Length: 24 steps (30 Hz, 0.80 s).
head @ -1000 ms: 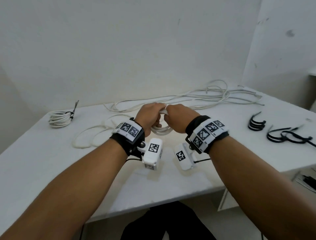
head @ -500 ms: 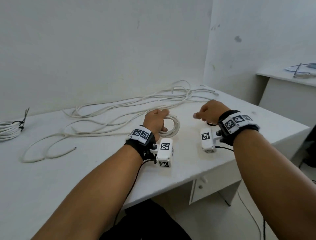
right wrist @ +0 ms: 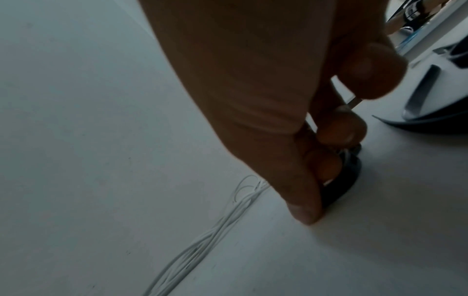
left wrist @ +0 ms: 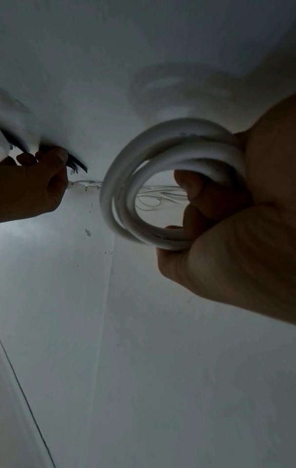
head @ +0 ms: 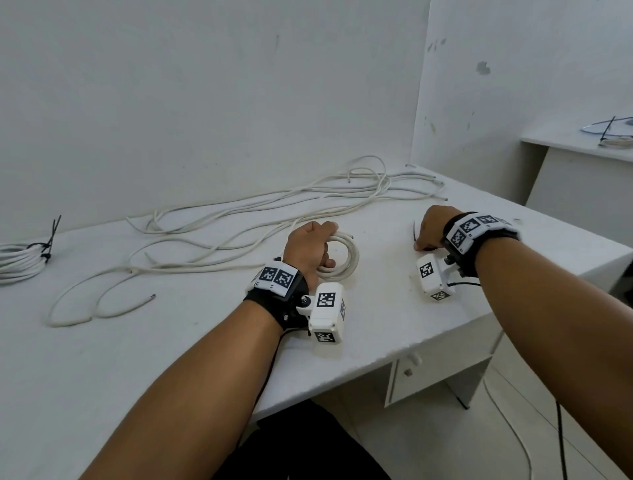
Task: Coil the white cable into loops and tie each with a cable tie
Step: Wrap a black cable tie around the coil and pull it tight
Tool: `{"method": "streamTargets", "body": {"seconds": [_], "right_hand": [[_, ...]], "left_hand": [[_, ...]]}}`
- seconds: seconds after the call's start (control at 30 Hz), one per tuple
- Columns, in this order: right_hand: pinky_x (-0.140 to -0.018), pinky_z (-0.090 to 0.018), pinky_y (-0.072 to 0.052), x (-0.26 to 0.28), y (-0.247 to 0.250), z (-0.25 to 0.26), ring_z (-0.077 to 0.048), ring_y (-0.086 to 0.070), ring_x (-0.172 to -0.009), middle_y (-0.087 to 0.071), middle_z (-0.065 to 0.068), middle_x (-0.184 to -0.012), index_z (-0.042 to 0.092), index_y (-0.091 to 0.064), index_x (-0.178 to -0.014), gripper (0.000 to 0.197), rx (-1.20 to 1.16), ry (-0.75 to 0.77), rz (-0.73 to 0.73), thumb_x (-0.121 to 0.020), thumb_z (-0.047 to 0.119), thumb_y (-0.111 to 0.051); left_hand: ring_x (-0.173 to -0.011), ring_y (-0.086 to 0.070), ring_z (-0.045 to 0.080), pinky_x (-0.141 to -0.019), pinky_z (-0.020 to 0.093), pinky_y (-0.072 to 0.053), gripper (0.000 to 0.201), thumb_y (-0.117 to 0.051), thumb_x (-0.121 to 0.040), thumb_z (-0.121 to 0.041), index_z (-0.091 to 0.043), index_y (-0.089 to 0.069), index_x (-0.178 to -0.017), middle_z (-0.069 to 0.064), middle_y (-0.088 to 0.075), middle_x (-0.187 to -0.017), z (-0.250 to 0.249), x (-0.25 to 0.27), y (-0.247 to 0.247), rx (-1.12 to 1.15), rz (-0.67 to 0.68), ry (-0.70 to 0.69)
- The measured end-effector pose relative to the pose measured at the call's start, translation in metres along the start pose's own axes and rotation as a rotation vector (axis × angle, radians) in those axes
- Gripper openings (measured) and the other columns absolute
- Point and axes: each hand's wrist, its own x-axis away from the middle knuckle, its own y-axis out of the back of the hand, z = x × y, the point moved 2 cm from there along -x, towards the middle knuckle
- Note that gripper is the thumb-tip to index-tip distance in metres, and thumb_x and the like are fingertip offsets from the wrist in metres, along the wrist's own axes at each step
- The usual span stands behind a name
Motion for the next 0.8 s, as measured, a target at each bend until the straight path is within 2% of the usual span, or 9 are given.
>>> {"method": "streamTargets", "body": {"seconds": [0.17, 0.27, 0.33, 0.43, 0.5, 0.53, 0.63, 0.73, 0.8], "right_hand": [[-0.076, -0.033, -0.053, 0.01, 0.011, 0.006, -0.028, -0.06, -0.078, -0.069, -0.01, -0.085, 0.006, -0.065, -0.077, 0.021, -0.023, 0.059, -0.046, -0.086, 0.025, -0.068], [-0.078, -0.035, -0.058, 0.02, 0.023, 0.011, -0.022, -0.065, -0.071, -0.073, -0.005, -0.074, 0.003, -0.07, -0.079, 0.02, -0.107, 0.119, -0.06, -0.09, 0.017, -0.061], [-0.074, -0.039, -0.061, 0.025, 0.029, 0.016, -0.022, -0.07, -0.069, -0.075, -0.007, -0.074, 0.002, -0.068, -0.085, 0.015, -0.222, 0.144, -0.061, -0.092, 0.013, -0.061], [-0.058, -0.03, -0.058, 0.033, 0.035, 0.031, -0.019, -0.073, -0.067, -0.075, -0.004, -0.071, 0.006, -0.069, -0.082, 0.018, -0.296, 0.208, -0.11, -0.09, 0.021, -0.064], [-0.055, -0.026, -0.053, 0.037, 0.038, 0.046, -0.017, -0.071, -0.062, -0.074, -0.001, -0.066, 0.009, -0.071, -0.076, 0.025, -0.298, 0.235, -0.134, -0.087, 0.031, -0.067], [-0.053, -0.024, -0.051, 0.038, 0.039, 0.054, -0.016, -0.069, -0.059, -0.073, 0.0, -0.064, 0.01, -0.071, -0.074, 0.024, -0.299, 0.251, -0.145, -0.087, 0.031, -0.068], [-0.052, -0.024, -0.053, 0.037, 0.037, 0.087, -0.015, -0.07, -0.059, -0.073, 0.0, -0.065, 0.011, -0.069, -0.077, 0.01, -0.358, 0.314, -0.154, -0.086, 0.015, -0.066], [-0.06, -0.029, -0.06, 0.032, 0.031, 0.128, -0.015, -0.072, -0.06, -0.074, -0.004, -0.069, 0.011, -0.065, -0.083, 0.006, -0.493, 0.392, -0.194, -0.086, 0.007, -0.061], [-0.05, -0.022, -0.054, 0.028, 0.027, 0.159, -0.013, -0.07, -0.055, -0.073, -0.006, -0.07, 0.012, -0.062, -0.084, 0.006, -0.621, 0.426, -0.248, -0.086, 0.006, -0.061]], "left_hand": [[-0.044, -0.022, 0.015, -0.041, 0.022, -0.033, 0.029, -0.065, -0.089, -0.017, -0.018, -0.045, -0.067, -0.003, -0.027, -0.048, -0.004, 0.0, -0.001, 0.032, 0.035, -0.004], [-0.044, -0.022, 0.015, -0.04, 0.022, -0.033, 0.033, -0.064, -0.089, -0.016, -0.018, -0.044, -0.063, -0.002, -0.027, -0.049, -0.011, -0.001, 0.001, 0.042, 0.057, -0.012], [-0.044, -0.021, 0.015, -0.041, 0.022, -0.032, 0.036, -0.064, -0.09, -0.016, -0.018, -0.041, -0.061, -0.002, -0.026, -0.048, -0.018, -0.005, 0.004, 0.052, 0.062, -0.022], [-0.042, -0.022, 0.014, -0.04, 0.022, -0.031, 0.036, -0.063, -0.09, -0.016, -0.018, -0.04, -0.063, -0.004, -0.028, -0.044, -0.03, -0.009, 0.011, 0.056, 0.068, -0.046], [-0.042, -0.022, 0.014, -0.04, 0.022, -0.032, 0.037, -0.063, -0.091, -0.015, -0.018, -0.04, -0.062, -0.005, -0.028, -0.044, -0.038, -0.01, 0.021, 0.035, 0.062, -0.067], [-0.043, -0.022, 0.014, -0.041, 0.023, -0.032, 0.038, -0.063, -0.09, -0.015, -0.018, -0.04, -0.06, -0.005, -0.028, -0.045, -0.041, -0.011, 0.029, 0.02, 0.056, -0.077], [-0.043, -0.021, 0.014, -0.04, 0.022, -0.032, 0.039, -0.063, -0.09, -0.014, -0.018, -0.039, -0.059, -0.004, -0.027, -0.047, -0.048, -0.011, 0.056, -0.015, 0.048, -0.104], [-0.04, -0.022, 0.012, -0.039, 0.021, -0.032, 0.041, -0.062, -0.091, -0.012, -0.019, -0.038, -0.059, -0.005, -0.027, -0.046, -0.054, -0.006, 0.085, -0.024, 0.041, -0.13], [-0.038, -0.023, 0.011, -0.038, 0.021, -0.032, 0.043, -0.061, -0.092, -0.011, -0.019, -0.036, -0.058, -0.005, -0.028, -0.046, -0.057, -0.002, 0.103, -0.029, 0.035, -0.153]]}}
